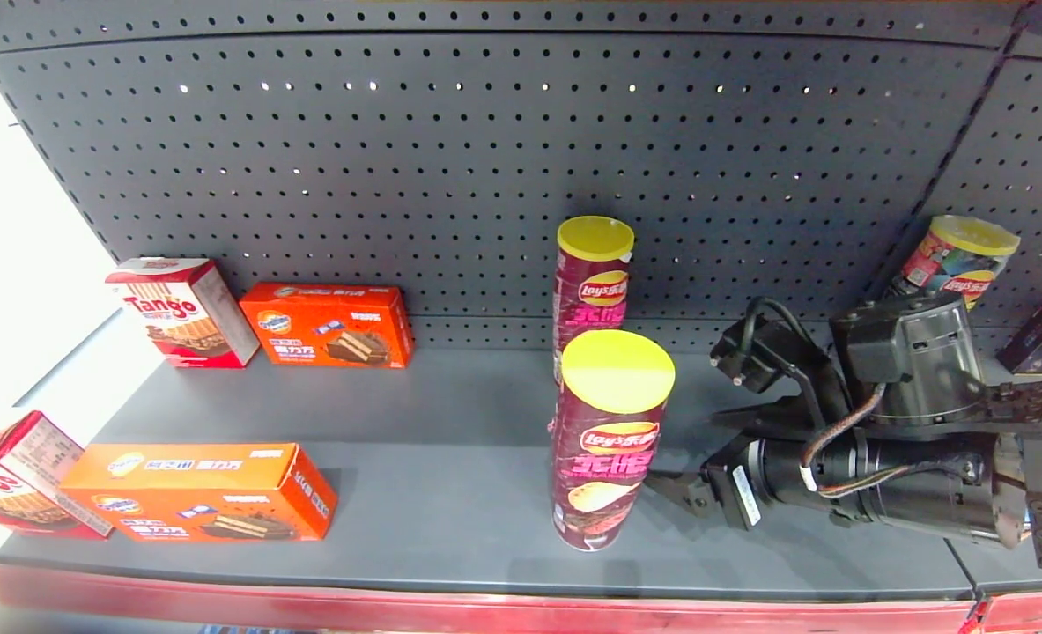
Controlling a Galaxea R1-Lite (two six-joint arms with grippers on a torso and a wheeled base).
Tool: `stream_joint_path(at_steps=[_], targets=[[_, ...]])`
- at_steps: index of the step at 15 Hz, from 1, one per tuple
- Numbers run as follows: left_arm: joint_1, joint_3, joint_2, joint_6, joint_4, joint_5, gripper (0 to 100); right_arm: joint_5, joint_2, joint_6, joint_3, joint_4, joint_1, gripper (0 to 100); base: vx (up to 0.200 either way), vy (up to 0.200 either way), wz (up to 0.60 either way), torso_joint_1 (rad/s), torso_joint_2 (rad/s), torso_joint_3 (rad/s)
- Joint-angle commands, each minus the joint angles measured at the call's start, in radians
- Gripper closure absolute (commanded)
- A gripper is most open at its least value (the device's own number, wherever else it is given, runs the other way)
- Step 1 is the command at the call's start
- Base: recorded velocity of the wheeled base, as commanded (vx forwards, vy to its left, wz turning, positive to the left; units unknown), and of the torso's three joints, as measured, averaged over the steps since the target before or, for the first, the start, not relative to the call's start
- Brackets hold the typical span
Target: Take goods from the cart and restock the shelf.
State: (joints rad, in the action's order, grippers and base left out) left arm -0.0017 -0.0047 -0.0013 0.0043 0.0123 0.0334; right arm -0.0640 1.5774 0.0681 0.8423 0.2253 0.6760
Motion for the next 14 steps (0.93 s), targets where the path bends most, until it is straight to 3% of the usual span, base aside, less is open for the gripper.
stream_joint_path(at_steps=[1, 5, 9, 14], targets=[[0.0, 0.0, 0.001, 0.0, 0.0, 0.0, 0, -0.002, -0.017, -0.002, -0.006, 0.003, -0.007, 0, 0.0, 0.0, 0.0, 0.0, 0.0, 0.0], [0.0, 0.0, 0.001, 0.0, 0.0, 0.0, 0, -0.005, -0.166, -0.036, -0.046, 0.011, -0.056, 0, 0.0, 0.0, 0.0, 0.0, 0.0, 0.0], [0.0, 0.0, 0.001, 0.002, 0.0, -0.001, 0, 0.015, -0.447, -0.036, -0.189, 0.011, -0.087, 0, 0.0, 0.0, 0.0, 0.0, 0.0, 0.0], [-0.003, -0.003, 0.001, 0.002, 0.006, -0.006, 0, 0.03, -0.81, -0.031, -0.462, 0.049, 0.019, 0, 0.0, 0.0, 0.0, 0.0, 0.0, 0.0]])
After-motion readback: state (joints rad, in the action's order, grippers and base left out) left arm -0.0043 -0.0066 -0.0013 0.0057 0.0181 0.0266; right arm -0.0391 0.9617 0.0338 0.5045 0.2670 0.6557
